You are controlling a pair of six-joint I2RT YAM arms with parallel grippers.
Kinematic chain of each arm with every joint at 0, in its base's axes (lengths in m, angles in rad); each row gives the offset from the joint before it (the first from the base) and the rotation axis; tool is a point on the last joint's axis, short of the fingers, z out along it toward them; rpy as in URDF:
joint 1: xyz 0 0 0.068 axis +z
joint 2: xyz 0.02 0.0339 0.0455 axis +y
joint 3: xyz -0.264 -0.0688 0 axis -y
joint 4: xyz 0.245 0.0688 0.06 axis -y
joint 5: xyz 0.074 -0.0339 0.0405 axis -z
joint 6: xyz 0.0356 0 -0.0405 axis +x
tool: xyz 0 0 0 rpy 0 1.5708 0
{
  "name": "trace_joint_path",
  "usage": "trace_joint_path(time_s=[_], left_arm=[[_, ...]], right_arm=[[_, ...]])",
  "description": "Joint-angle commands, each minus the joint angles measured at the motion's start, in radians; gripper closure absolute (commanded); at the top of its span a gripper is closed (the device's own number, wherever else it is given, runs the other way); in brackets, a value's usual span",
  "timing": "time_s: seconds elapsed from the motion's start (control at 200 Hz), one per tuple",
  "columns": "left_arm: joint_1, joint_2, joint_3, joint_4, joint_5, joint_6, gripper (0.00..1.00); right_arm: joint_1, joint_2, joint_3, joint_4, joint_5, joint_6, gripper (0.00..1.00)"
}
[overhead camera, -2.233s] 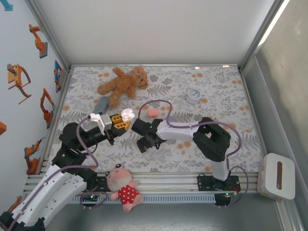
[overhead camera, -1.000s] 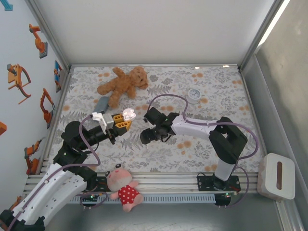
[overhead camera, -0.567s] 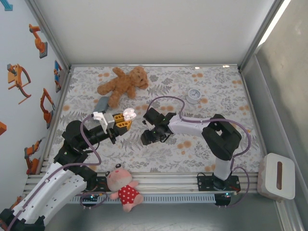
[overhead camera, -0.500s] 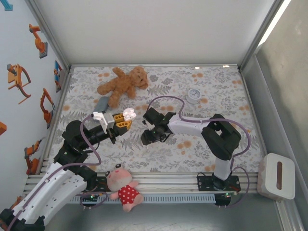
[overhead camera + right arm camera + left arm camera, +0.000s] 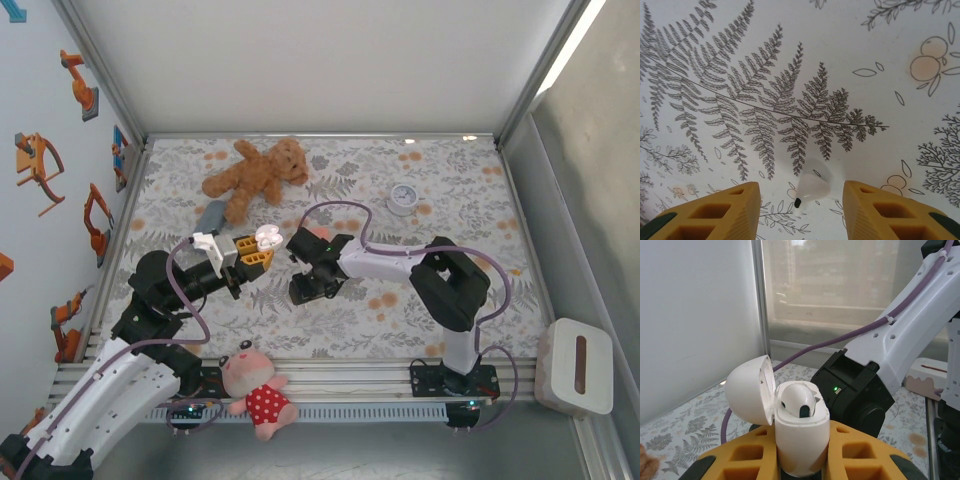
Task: Insert the wireless bluetooth earbuds into the charging case
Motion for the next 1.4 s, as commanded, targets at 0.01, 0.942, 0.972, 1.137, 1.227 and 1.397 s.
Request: trace_joint_path(time_s=[0.01, 0.942, 0.972, 1.137, 1.227, 1.397], left_arm=[[-0.006, -0.011, -0.013, 0.015, -0.002, 0.015, 1.00], [-0.006, -0.014, -0.018, 0.020, -0.002, 0.015, 1.00], [-0.006, -0.015, -0.019, 0.021, -0.003, 0.016, 1.00], [-0.005, -0.012, -0.019, 0.023, -0.002, 0.017, 1.00], [-0.005, -0.012, -0.019, 0.023, -0.002, 0.016, 1.00], [-0.006, -0.013, -0.019, 0.023, -0.002, 0.017, 1.00]], right_arm=[[0.012, 0.022, 0.044, -0.065, 0.038, 0.028, 0.55], [0.026, 0.081, 0.095, -0.104, 0.053, 0.026, 0.63], [0.026, 0.083, 0.096, -0.107, 0.054, 0.027, 0.63], [0.030, 0.099, 0.104, -0.116, 0.056, 0.027, 0.67], [0.038, 0.114, 0.107, -0.121, 0.055, 0.029, 0.68], [0.046, 0.130, 0.112, -0.126, 0.062, 0.037, 0.70]])
